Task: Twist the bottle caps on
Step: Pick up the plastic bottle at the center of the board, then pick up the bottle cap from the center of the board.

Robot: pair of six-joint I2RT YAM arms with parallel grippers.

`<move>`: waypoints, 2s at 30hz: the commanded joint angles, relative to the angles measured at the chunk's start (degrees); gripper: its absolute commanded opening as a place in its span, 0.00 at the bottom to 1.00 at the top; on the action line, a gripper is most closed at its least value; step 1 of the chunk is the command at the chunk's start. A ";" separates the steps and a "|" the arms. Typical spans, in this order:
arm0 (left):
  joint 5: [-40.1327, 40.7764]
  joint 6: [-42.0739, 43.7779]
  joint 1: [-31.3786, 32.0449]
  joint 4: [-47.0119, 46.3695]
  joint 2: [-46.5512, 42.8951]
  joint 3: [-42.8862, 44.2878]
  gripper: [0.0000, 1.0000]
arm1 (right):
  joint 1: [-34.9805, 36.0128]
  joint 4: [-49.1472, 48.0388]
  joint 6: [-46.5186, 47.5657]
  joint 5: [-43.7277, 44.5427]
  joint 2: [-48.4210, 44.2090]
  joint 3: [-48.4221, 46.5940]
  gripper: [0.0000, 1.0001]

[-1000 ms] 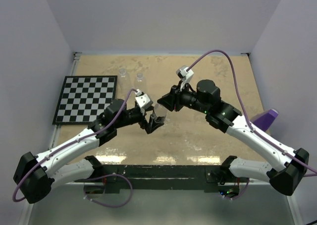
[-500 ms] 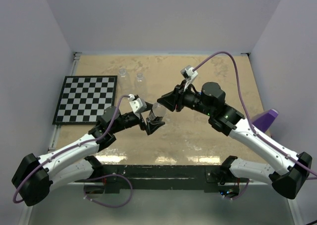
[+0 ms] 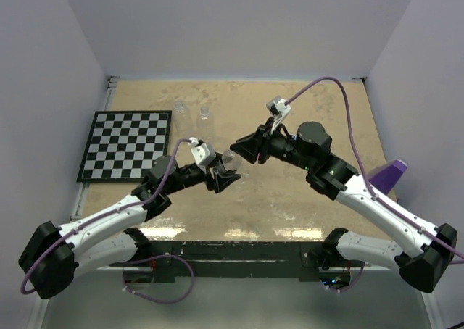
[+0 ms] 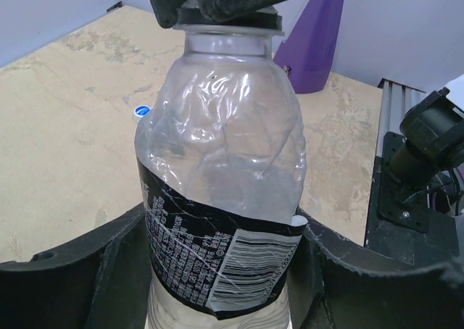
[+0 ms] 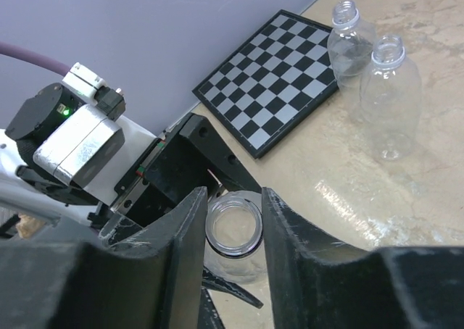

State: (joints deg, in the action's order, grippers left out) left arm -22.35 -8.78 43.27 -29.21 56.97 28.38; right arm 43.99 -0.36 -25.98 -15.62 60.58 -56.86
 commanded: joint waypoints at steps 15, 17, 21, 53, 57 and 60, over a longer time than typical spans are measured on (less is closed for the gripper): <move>8.89 -4.93 0.15 13.46 -9.50 -4.65 0.46 | -0.21 21.70 -1.00 38.90 -5.31 -2.55 0.98; 10.04 -5.20 0.15 16.36 -10.56 -3.86 0.42 | -1.09 24.08 -1.35 38.73 -1.19 -2.29 0.98; 10.31 -5.38 0.15 21.64 -12.58 -0.79 0.35 | -8.89 23.57 -1.10 31.64 6.11 0.69 0.98; 9.96 12.02 -0.11 38.70 -24.80 4.23 0.07 | -27.99 14.69 3.39 27.39 41.20 -5.63 0.74; 9.34 12.38 -0.11 38.88 -24.98 4.23 0.08 | -28.17 15.04 3.74 28.09 42.69 -6.59 0.70; 9.60 12.55 -0.11 39.23 -25.15 4.23 0.08 | -28.43 15.13 4.00 28.54 43.22 -6.95 0.65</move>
State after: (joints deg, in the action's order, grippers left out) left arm -12.99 2.26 43.24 10.09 32.58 32.34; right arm 16.10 15.40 -22.85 11.25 102.94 -61.49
